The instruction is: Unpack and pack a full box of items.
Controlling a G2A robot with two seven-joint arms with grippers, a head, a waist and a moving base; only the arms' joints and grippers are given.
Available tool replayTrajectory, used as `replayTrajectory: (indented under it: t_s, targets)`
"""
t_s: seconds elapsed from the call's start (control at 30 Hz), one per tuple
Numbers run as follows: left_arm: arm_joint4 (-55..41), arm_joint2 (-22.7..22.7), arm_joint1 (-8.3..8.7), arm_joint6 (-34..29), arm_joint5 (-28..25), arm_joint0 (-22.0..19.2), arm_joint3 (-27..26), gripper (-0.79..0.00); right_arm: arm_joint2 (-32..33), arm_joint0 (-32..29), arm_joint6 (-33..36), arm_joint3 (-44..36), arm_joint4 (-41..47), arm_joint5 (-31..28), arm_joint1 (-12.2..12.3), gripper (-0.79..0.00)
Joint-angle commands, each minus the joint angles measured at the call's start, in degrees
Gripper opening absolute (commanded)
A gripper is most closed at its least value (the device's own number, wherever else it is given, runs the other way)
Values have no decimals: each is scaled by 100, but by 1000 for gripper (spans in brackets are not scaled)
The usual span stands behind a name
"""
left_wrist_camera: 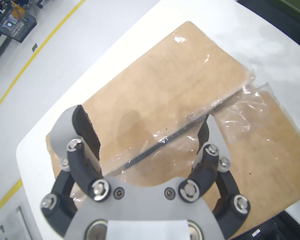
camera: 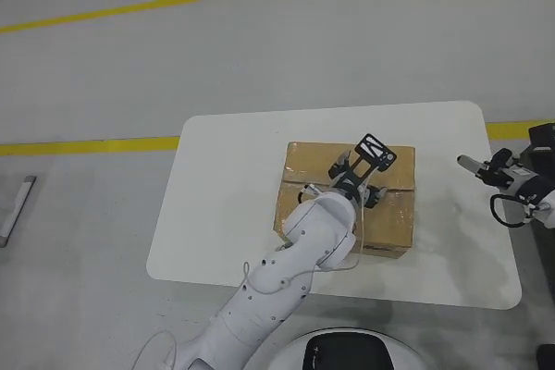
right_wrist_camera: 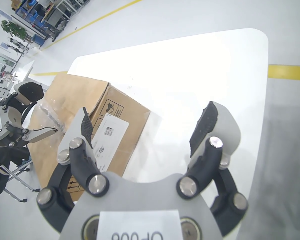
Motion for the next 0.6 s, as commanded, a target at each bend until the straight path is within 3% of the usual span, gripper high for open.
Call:
replayTrajectory:
  t_s: [0.0,0.23,0.4,0.43,0.47,0.5,0.53,0.57]
  targets:
    - [-18,85,-48,40,31,-29,71,0,55,-41,10,9,24,-27,10,0]
    - [-86,225,-191,100,181,-89,121,0,194,-154,55,31,113,-151,42,0]
    - [115,-20,-180,-83,371,-13,-34,0,161,-117,19,-3,233,-253,51,0]
    - [179,-119,-162,-134,408,28,-110,0,137,-99,-9,-19,244,-260,50,-166]
    - [263,-232,-138,-199,452,80,-187,0,114,-75,-59,-45,263,-260,48,-449]
    - [334,-345,-112,-271,472,147,-287,0,83,-60,-103,-63,268,-250,46,-585]
    - [413,-485,-81,-352,488,224,-396,0,53,-40,-143,-99,270,-234,44,-773]
    - [499,-605,-47,-434,454,313,-516,0,20,-24,-188,-137,268,-220,41,-785]
